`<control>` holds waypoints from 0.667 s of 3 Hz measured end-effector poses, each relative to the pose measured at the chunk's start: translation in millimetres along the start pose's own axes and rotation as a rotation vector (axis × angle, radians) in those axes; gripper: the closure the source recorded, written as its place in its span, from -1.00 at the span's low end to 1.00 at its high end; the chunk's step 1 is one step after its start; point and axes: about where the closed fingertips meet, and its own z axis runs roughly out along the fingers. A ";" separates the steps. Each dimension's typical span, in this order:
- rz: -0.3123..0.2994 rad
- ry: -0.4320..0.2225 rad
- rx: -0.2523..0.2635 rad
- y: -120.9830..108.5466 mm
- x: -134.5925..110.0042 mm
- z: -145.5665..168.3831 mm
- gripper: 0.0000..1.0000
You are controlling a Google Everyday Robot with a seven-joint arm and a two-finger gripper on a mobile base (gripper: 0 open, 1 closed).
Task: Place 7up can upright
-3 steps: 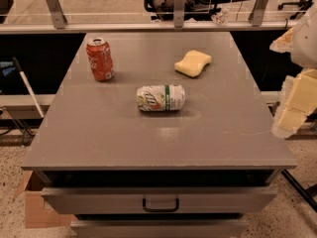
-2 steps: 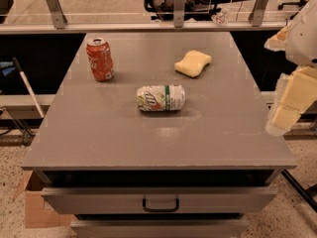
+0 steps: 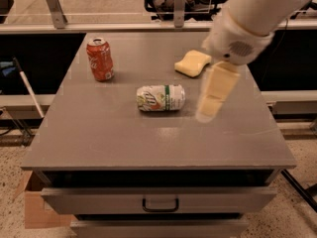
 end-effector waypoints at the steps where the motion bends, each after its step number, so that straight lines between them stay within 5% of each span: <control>1: -0.072 -0.029 -0.042 -11.2 -43.8 39.1 -1.00; 2: -0.145 -0.048 -0.087 -16.0 -68.9 69.3 -1.00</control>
Offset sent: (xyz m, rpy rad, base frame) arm 0.0500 0.0986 -0.0497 0.0171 0.0456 0.2251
